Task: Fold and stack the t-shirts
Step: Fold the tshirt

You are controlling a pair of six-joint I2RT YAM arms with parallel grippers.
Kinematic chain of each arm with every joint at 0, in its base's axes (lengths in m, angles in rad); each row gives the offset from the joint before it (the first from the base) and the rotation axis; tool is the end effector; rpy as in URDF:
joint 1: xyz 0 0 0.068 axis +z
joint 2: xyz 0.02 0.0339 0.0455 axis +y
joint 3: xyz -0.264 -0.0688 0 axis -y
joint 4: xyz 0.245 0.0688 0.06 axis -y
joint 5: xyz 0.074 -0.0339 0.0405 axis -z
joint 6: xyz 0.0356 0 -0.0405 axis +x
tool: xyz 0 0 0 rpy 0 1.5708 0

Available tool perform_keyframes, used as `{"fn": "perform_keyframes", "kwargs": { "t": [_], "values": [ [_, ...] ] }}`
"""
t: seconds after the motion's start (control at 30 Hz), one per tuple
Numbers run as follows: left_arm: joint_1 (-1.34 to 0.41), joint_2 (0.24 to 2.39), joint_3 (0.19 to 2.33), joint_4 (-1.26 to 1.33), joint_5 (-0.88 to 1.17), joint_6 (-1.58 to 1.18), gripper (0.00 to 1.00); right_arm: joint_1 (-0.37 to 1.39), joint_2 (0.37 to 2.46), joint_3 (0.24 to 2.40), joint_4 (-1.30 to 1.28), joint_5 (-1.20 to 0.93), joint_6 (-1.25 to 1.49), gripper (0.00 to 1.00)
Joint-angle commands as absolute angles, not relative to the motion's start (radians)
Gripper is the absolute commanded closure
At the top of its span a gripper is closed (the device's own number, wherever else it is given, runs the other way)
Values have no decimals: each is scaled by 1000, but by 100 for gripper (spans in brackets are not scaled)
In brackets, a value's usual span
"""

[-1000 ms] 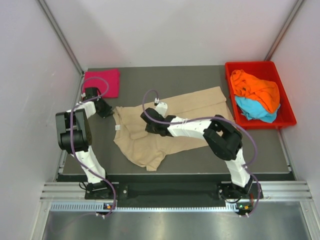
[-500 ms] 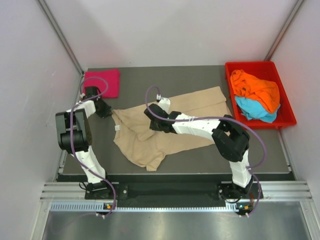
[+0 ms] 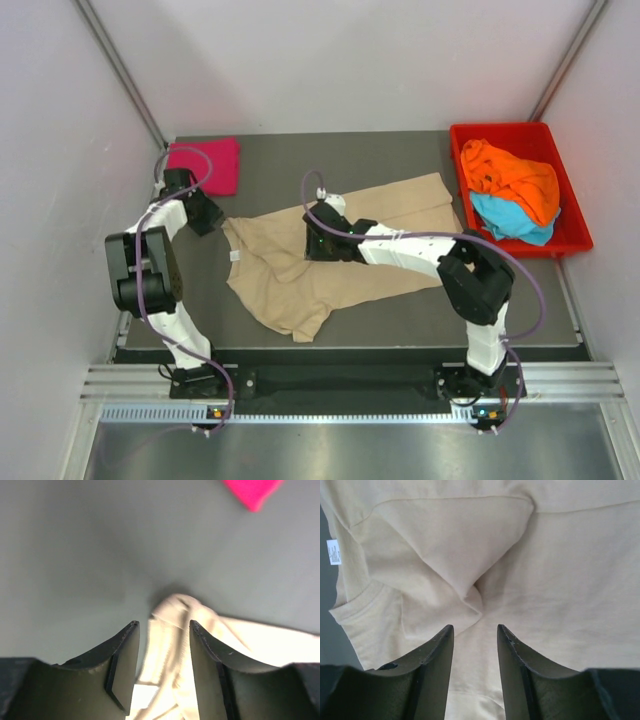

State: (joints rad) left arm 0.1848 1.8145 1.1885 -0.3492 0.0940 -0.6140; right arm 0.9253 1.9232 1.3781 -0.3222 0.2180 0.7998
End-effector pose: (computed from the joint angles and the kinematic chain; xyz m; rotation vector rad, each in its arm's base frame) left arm 0.3730 0.0663 0.1842 -0.9632 2.3771 -0.2855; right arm 0.2601 0.3325 0.2026 -0.0560 2.4781 0.5141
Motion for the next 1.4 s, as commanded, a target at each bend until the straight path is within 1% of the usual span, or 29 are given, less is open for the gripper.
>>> {"fn": "perform_keyframes", "kwargs": {
  "t": [0.0,0.2,0.27,0.33,0.43,0.47,0.5,0.6,0.7,0.77,0.87,0.9,0.93,1.0,1.03,1.13,1.2,1.3,1.37],
  "values": [
    [187,1738,1169,-270,172,-606,51,874,1842,1345,-258,169,762,60],
    [181,1743,1108,-146,299,-641,50,827,1838,1257,-118,71,814,65],
    [178,1790,1111,-155,318,-641,54,824,1864,1255,-100,64,850,66],
    [176,1822,1124,-193,279,-634,58,824,1882,1256,-72,64,871,67],
    [176,1851,1117,-216,245,-627,65,824,1902,1247,-12,64,897,66],
    [176,1855,1120,-227,220,-627,72,824,1911,1250,-8,60,897,66],
    [176,1856,1127,-241,197,-629,76,827,1917,1255,29,54,897,64],
    [176,1852,1166,-308,95,-626,89,831,1950,1293,18,46,905,64],
    [178,1851,1204,-359,9,-623,98,838,1971,1308,26,43,919,62],
    [178,1862,1238,-380,-37,-620,100,841,1982,1315,38,41,916,62],
    [178,1878,1261,-397,-22,-618,99,844,1997,1312,90,5,905,62],
    [178,1879,1265,-402,-11,-623,96,845,2000,1312,127,3,900,61],
    [178,1873,1269,-416,-8,-623,82,845,2005,1312,144,-35,891,61],
    [176,1852,1266,-426,-11,-623,70,850,2005,1309,173,-47,882,59],
    [176,1835,1259,-434,-26,-620,62,851,2002,1307,181,-52,881,59],
    [169,1703,1209,-437,-49,-600,59,850,1970,1287,184,-46,856,59],
    [149,1634,1157,-437,-54,-578,59,848,1951,1293,148,-35,838,59],
    [91,1496,1071,-437,-6,-565,58,839,1907,1298,83,-9,804,59],
    [65,1408,988,-430,84,-569,58,833,1867,1276,66,-6,792,58]
  ]
}}
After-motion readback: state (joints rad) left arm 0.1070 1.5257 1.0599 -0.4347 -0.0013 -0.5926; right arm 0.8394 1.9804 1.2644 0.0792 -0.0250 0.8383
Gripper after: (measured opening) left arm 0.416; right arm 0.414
